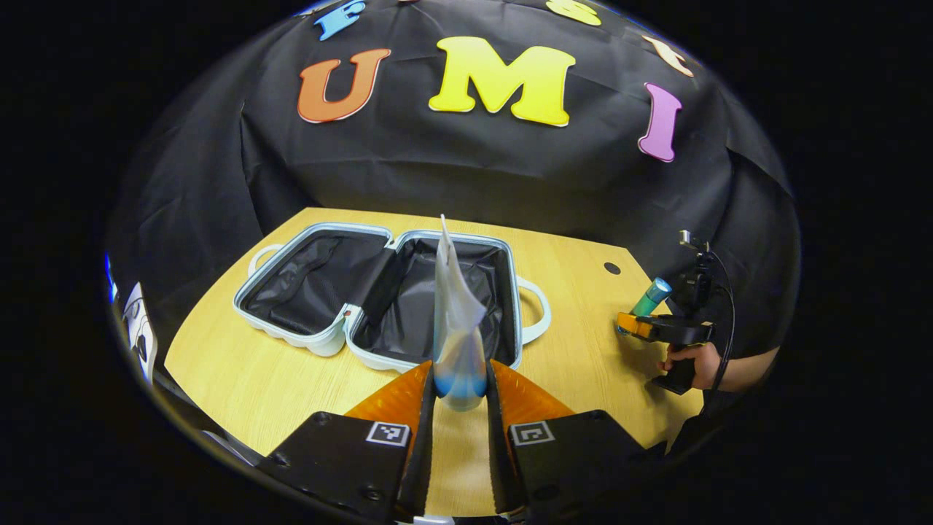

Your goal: First open the suitcase, pack the skin care products into it, and then close the suitcase.

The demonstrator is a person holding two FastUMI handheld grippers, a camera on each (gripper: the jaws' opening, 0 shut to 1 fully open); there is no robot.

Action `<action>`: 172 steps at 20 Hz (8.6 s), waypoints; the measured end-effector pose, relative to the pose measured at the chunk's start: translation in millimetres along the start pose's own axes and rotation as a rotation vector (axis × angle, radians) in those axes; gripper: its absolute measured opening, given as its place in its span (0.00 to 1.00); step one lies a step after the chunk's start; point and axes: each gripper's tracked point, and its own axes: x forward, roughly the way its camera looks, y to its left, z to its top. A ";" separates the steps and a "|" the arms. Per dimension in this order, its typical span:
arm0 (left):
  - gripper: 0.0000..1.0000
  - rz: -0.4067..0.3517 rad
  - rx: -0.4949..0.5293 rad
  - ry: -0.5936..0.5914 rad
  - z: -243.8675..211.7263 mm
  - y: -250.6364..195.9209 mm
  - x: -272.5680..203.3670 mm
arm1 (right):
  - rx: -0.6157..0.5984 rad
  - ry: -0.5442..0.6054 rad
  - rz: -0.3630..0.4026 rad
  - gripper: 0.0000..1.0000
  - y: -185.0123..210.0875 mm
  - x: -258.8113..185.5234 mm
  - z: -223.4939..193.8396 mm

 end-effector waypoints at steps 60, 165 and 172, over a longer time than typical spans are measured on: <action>0.99 -0.026 -0.314 0.074 -81.5 113.0 -114.9 | 0.069 0.859 0.213 0.30 343.0 -8.9 -30.9; 0.89 -0.130 0.241 -0.268 47.9 -200.9 100.6 | -0.167 -0.305 -0.216 0.68 -48.9 -344.3 56.7; 0.94 -0.034 0.145 -0.648 157.3 -126.9 -104.0 | -0.165 -0.563 -0.028 0.68 54.0 -344.6 137.7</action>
